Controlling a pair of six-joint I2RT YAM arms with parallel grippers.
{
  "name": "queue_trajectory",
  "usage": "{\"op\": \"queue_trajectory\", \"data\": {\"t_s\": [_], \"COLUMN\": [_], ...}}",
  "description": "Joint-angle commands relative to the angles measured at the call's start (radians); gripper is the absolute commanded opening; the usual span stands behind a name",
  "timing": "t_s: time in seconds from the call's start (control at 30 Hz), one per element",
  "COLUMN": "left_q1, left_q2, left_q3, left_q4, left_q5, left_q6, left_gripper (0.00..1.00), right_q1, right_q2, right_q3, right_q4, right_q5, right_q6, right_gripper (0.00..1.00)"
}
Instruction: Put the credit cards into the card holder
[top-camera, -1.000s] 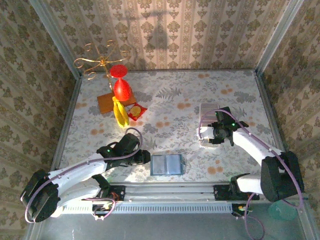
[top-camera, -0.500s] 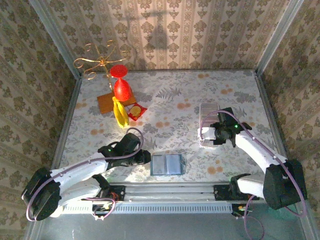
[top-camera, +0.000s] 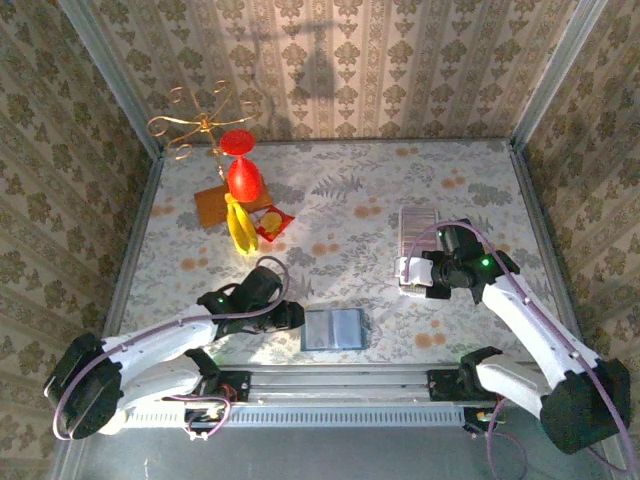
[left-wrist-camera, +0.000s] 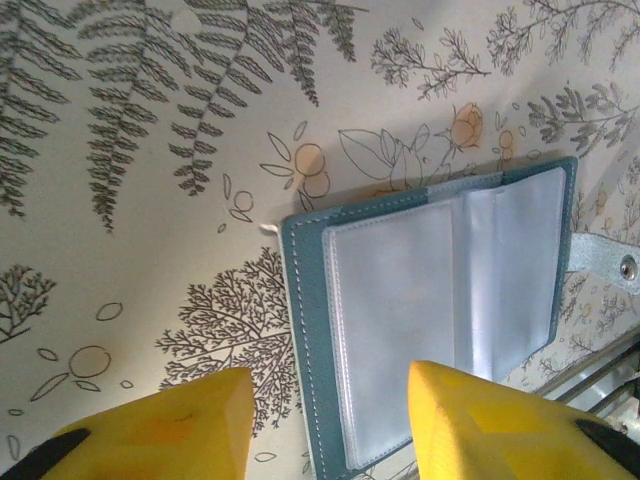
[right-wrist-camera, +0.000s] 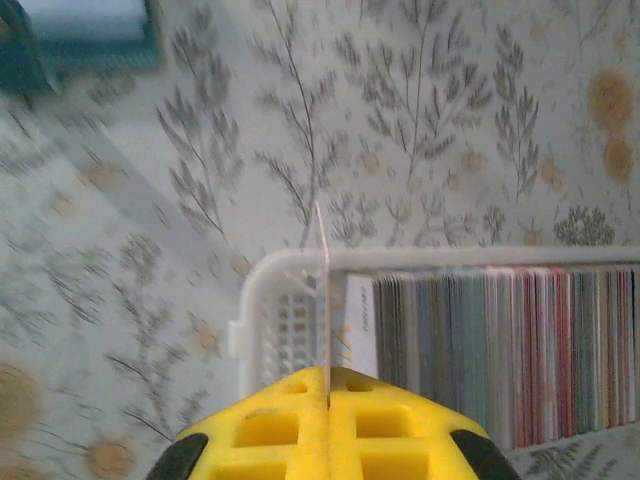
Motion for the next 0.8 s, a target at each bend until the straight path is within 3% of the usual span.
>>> {"op": "queue_trajectory", "data": {"t_s": [0.0, 0.23, 0.37, 0.47, 0.57, 0.77], "left_q1": [-0.019, -0.069, -0.092, -0.111, -0.134, -0.174], "left_q2": [0.013, 0.048, 0.061, 0.080, 0.104, 0.160], "left_q3": [0.033, 0.052, 0.050, 0.054, 0.061, 0.092], "left_q4": [-0.013, -0.023, -0.009, -0.005, -0.009, -0.046], "left_q5": [0.023, 0.018, 0.013, 0.009, -0.004, -0.060], "left_q6": [0.036, 0.060, 0.058, 0.055, 0.050, 0.034], "left_gripper": [0.47, 0.49, 0.47, 0.47, 0.48, 0.54], "right_q1": [0.064, 0.199, 0.293, 0.408, 0.526, 0.652], "right_q2": [-0.051, -0.090, -0.094, -0.097, -0.091, -0.044], "right_q3": [0.047, 0.104, -0.028, -0.165, -0.253, -0.354], "right_q4": [-0.127, 0.014, 0.232, 0.443, 0.589, 0.752], "right_q5": [-0.084, -0.024, -0.036, 0.026, 0.130, 0.237], "right_q6": [0.260, 1.157, 1.673, 1.984, 2.166, 2.308], "right_gripper": [0.00, 0.00, 0.00, 0.00, 0.00, 0.00]}}
